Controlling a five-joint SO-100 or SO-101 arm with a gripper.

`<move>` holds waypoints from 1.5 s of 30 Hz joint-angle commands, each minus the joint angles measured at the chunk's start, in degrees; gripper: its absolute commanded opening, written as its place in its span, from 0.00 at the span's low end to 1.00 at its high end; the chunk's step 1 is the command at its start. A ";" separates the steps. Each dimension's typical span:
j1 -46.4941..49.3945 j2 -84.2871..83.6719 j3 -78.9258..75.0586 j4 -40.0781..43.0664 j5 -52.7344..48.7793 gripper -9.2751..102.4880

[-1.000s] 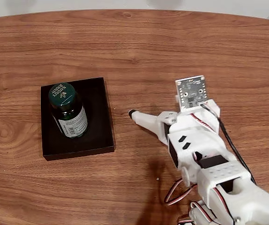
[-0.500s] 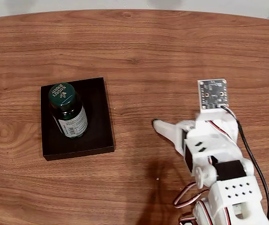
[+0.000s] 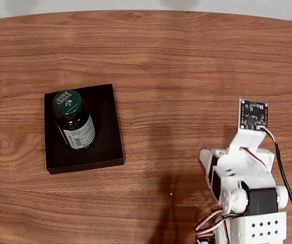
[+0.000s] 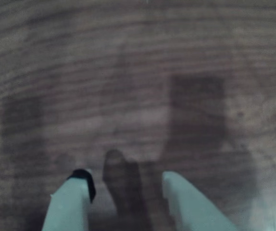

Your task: Pick up the pill bottle and place it in the black box.

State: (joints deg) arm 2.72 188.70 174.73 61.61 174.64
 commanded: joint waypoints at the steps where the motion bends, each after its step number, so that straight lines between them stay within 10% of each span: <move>1: 0.00 2.64 -1.14 4.22 -0.18 0.17; 19: 2.90 2.64 -1.14 23.29 4.66 0.08; 45: 3.60 2.55 -1.14 24.17 -4.22 0.08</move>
State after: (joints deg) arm 6.59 191.60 174.46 77.26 173.14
